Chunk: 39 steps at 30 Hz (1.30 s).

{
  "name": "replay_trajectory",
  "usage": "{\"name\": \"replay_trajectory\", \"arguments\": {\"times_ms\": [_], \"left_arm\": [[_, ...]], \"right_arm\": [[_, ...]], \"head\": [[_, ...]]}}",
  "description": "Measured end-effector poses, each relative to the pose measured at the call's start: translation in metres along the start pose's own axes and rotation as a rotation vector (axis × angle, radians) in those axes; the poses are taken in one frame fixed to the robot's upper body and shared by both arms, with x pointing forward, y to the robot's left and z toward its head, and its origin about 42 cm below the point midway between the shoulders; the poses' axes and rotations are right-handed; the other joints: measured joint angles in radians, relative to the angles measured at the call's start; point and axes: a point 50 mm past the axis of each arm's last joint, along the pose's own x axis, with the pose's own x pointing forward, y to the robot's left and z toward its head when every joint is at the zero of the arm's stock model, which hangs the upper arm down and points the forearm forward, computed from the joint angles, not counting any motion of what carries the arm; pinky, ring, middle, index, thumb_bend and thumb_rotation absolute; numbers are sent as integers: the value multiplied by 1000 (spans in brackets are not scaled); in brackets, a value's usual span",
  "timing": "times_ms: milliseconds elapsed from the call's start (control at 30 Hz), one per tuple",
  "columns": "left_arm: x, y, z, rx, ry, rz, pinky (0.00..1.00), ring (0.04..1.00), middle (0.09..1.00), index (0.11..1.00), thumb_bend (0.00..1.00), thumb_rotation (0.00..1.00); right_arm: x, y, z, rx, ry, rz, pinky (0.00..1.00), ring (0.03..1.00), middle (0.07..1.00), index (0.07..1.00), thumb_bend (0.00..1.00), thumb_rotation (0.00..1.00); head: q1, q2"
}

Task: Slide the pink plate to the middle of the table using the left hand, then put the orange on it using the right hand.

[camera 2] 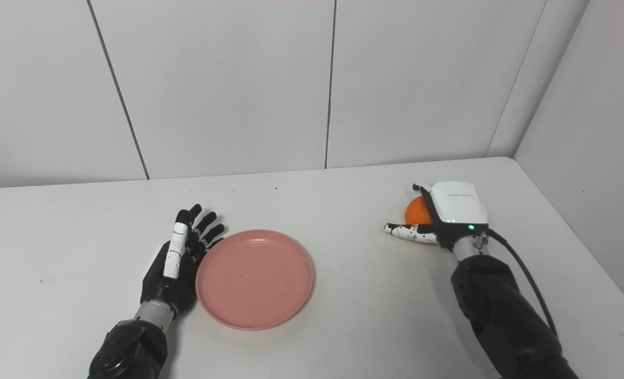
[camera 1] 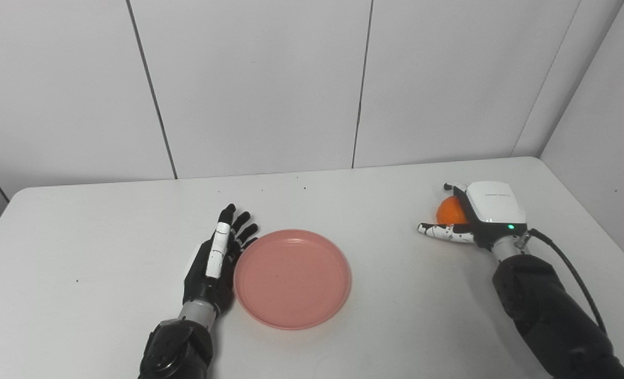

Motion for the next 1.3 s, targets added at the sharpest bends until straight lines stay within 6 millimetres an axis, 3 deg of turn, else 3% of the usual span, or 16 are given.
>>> {"name": "replay_trajectory", "arguments": {"times_ms": [200,333,400,533,633,1300], "left_arm": [[0,-1,0,15,1,0,869,898,945,1000,839,803],[-1,-1,0,16,1,1,868,893,945,1000,842,801],[-2,-1,0,16,1,1,866,894,943,1000,847,797],[-2,-1,0,15,8,1,875,893,940,1000,834,792],[-3,-1,1,14,16,1,877,890,936,1000,826,791],[-5,-2,2,16,20,2,841,881,930,1000,827,793]], "right_arm": [[0,2,3,15,-2,4,656,718,753,779,789,799],[-1,6,4,44,0,-4,527,642,717,752,768,732],[-1,9,3,59,-3,-24,467,584,679,724,750,699],[-2,13,0,98,-5,-88,308,394,504,561,674,568],[-5,17,-1,114,0,-130,236,300,426,488,634,483],[-8,22,-3,104,-18,-179,305,362,473,526,680,424]], "head": [[6,5],[11,6],[12,8],[14,11],[14,12],[17,20]]}}
